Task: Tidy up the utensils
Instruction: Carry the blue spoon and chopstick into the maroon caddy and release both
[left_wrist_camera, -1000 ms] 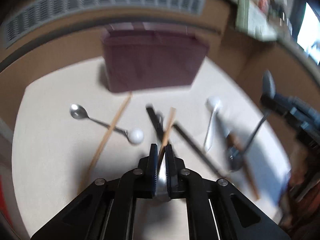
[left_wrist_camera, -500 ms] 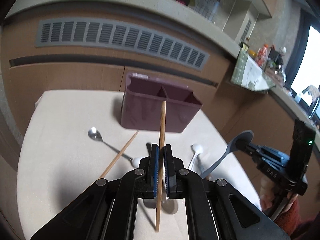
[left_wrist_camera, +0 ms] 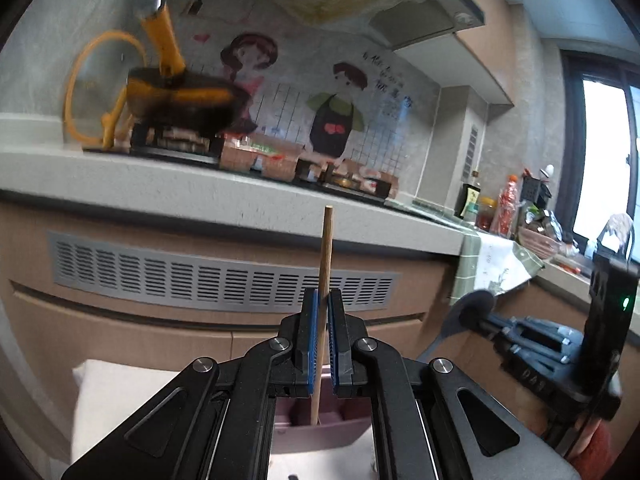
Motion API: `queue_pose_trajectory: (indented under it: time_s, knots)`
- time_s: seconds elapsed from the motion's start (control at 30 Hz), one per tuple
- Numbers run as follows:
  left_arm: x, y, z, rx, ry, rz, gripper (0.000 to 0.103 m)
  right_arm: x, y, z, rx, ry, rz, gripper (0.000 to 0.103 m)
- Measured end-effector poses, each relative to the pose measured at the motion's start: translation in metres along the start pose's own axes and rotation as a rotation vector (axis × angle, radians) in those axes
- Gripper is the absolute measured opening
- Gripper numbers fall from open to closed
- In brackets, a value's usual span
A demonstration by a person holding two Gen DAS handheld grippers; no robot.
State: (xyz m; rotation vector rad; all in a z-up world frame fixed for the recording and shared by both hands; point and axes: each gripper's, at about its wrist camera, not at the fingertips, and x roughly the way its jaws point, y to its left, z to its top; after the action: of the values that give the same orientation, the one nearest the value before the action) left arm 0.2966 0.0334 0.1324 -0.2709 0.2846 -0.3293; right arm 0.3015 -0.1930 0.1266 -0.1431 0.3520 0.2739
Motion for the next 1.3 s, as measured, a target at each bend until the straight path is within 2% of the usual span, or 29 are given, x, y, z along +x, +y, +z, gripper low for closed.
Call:
queue_pose_trajectory:
  time_s: [0.13,0.27,0.37,0.4,0.47,0.53,0.63,0.7,0.77,0.87,0.9,1.0,1.07,1.2,1.3]
  knots:
    - [0.050,0.020,-0.015,-0.046,0.069,0.013,0.005,0.051,0.003,-0.020,0.008,0.092,-0.002,0.005]
    - [0.091,0.039,-0.043,-0.101,0.198,-0.014,0.005,0.097,0.001,-0.055,0.024,0.233,0.021,0.006]
    - [0.109,0.051,-0.065,-0.151,0.283,-0.044,0.009,0.126,-0.004,-0.081,0.077,0.369,0.131,0.011]
    - [0.110,0.054,-0.071,-0.166,0.302,-0.058,0.013,0.133,-0.006,-0.089,0.096,0.408,0.173,0.011]
    - [0.104,0.059,-0.081,-0.191,0.316,-0.079,0.026,0.136,-0.010,-0.098,0.111,0.428,0.204,0.011]
    - [0.089,0.062,-0.088,-0.175,0.305,-0.070,0.038,0.125,-0.013,-0.102,0.102,0.378,0.163,0.011]
    - [0.062,0.068,-0.105,-0.106,0.310,0.005,0.039,0.093,-0.017,-0.103,0.088,0.253,0.051,0.013]
    - [0.048,0.075,-0.123,-0.066,0.360,0.063,0.039,0.072,-0.012,-0.105,0.076,0.201,0.046,0.018]
    - [0.038,0.082,-0.143,-0.054,0.428,0.082,0.039,0.065,0.002,-0.109,0.035,0.234,0.102,0.026]
    - [0.021,0.090,-0.173,-0.047,0.519,0.109,0.039,0.066,0.025,-0.123,0.003,0.304,0.212,0.027]
    - [0.011,0.093,-0.181,-0.049,0.531,0.123,0.039,0.069,0.041,-0.132,-0.019,0.350,0.282,0.027]
    - [-0.018,0.098,-0.194,-0.073,0.537,0.150,0.039,0.075,0.083,-0.153,-0.089,0.446,0.418,0.027]
    - [-0.030,0.098,-0.198,-0.085,0.535,0.156,0.039,0.080,0.107,-0.163,-0.134,0.491,0.465,0.026]
    - [-0.036,0.093,-0.206,-0.049,0.554,0.150,0.039,0.095,0.131,-0.170,-0.168,0.549,0.456,0.025]
    - [-0.023,0.088,-0.207,-0.011,0.578,0.114,0.039,0.088,0.121,-0.167,-0.116,0.539,0.439,0.025]
